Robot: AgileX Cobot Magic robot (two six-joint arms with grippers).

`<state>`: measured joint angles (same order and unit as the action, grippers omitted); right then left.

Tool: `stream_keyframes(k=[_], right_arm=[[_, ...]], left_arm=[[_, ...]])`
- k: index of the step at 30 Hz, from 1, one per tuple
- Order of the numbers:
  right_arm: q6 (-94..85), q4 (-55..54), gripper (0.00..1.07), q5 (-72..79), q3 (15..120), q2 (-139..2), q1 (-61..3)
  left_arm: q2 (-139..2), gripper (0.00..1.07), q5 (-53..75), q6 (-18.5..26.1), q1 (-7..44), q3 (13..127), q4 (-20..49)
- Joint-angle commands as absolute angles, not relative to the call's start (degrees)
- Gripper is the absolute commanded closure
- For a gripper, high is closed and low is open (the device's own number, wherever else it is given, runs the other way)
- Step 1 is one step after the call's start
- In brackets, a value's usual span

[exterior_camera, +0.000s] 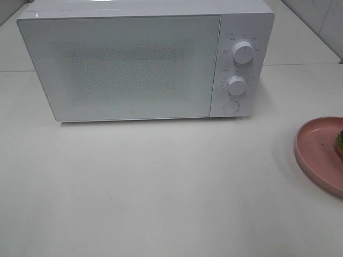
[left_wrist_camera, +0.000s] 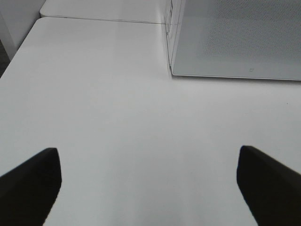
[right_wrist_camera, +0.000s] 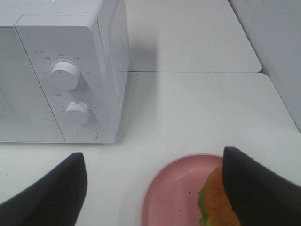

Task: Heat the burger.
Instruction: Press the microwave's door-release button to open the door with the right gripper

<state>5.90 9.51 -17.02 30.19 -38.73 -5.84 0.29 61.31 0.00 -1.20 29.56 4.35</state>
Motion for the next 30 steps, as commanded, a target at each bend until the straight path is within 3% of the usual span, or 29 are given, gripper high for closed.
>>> stream_keyframes(k=[1, 20, 30], right_arm=[[5.0, 9.9, 0.31, -13.2, 30.3, -41.0, -5.3], [4.0, 10.0, 0.31, 18.4, 26.6, -60.2, -5.4], [-1.5, 7.0, 0.31, 24.5, 26.4, -66.2, -5.4]], left_arm=[[0.7, 0.14, 61.2, 0.0, -1.3, 29.6, 4.5], [0.7, 0.14, 61.2, 0.0, -1.3, 29.6, 4.5], [0.7, 0.14, 61.2, 0.0, -1.3, 29.6, 4.5]])
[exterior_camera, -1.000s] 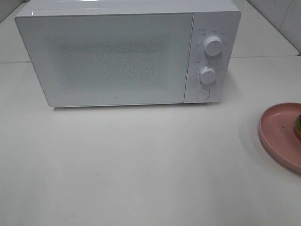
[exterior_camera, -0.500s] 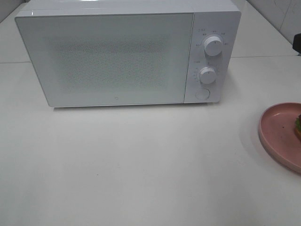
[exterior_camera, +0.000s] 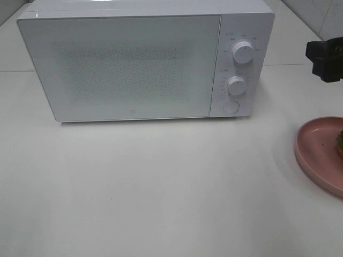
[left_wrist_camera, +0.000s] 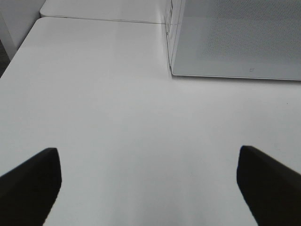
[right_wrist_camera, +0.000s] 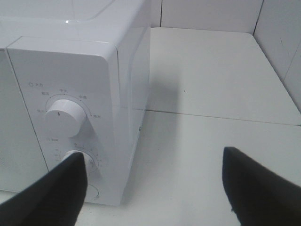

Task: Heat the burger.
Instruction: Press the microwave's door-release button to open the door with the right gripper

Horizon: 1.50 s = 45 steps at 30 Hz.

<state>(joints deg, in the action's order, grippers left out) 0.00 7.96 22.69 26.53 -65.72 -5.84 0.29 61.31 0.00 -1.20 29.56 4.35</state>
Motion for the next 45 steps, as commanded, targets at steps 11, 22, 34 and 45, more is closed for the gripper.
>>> stream_keyframes(k=[11, 22, 34, 45], right_arm=[[-9.2, 0.0, 0.31, 28.9, 26.4, -72.1, -12.9], [-19.6, -17.1, 0.31, 35.8, 26.4, -78.0, -23.5], [-31.5, -42.7, 0.31, 51.7, 26.4, -85.4, -38.2], [-23.5, -44.3, 0.31, 59.6, 22.5, -92.5, -43.1]], left_arm=[[0.7, 0.14, 61.2, 0.0, -1.3, 29.6, 4.5], [0.7, 0.14, 61.2, 0.0, -1.3, 29.6, 4.5], [0.7, 0.14, 61.2, 0.0, -1.3, 29.6, 4.5], [0.7, 0.14, 61.2, 0.0, -1.3, 29.6, 4.5]])
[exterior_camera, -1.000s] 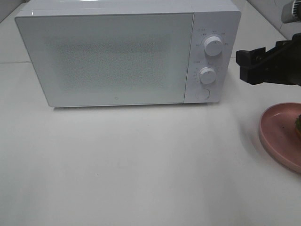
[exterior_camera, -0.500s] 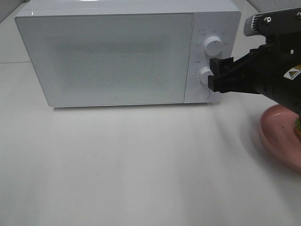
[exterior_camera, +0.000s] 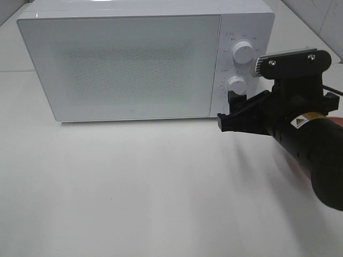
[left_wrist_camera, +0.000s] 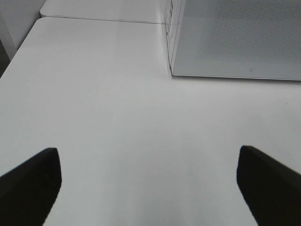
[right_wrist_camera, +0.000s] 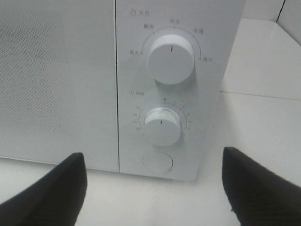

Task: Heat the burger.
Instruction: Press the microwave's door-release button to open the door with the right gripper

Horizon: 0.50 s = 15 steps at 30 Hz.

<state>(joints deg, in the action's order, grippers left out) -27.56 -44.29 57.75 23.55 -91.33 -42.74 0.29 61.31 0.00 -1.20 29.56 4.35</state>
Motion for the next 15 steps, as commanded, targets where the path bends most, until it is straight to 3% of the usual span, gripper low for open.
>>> stream_keyframes(k=[1, 15], right_arm=[[-22.5, -44.3, 0.31, 59.9, 21.9, -92.9, -43.1], [-14.2, -39.9, 0.33, 67.0, 17.5, -100.1, -43.1]], left_arm=[[0.7, 0.14, 61.2, 0.0, -1.3, 29.6, 4.5], [0.7, 0.14, 61.2, 0.0, -1.3, 29.6, 4.5]])
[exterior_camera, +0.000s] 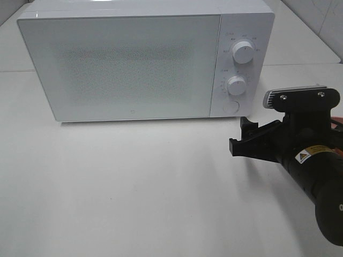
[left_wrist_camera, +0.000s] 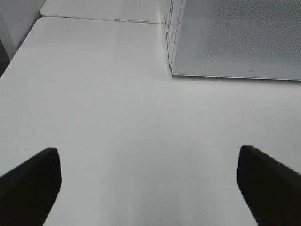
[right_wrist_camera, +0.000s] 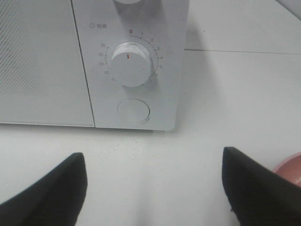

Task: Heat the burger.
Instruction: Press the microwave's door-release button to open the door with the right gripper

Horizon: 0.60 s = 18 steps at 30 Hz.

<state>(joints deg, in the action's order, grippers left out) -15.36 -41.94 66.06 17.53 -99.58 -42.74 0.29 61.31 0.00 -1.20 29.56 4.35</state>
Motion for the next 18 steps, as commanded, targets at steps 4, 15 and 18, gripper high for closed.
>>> stream_keyframes(k=[4, 15, 18], right_arm=[[-11.6, -39.9, 0.38, 67.0, 17.5, -100.6, -43.1], [-0.5, -39.9, 0.75, 66.7, 17.5, -100.6, -43.1], [6.1, -39.9, 0.94, 68.9, 17.5, -100.6, -43.1]], left_arm=[[0.7, 0.14, 61.2, 0.0, -1.3, 29.6, 4.5], [0.7, 0.14, 61.2, 0.0, -1.3, 29.6, 4.5], [0.7, 0.14, 61.2, 0.0, -1.3, 29.6, 4.5]])
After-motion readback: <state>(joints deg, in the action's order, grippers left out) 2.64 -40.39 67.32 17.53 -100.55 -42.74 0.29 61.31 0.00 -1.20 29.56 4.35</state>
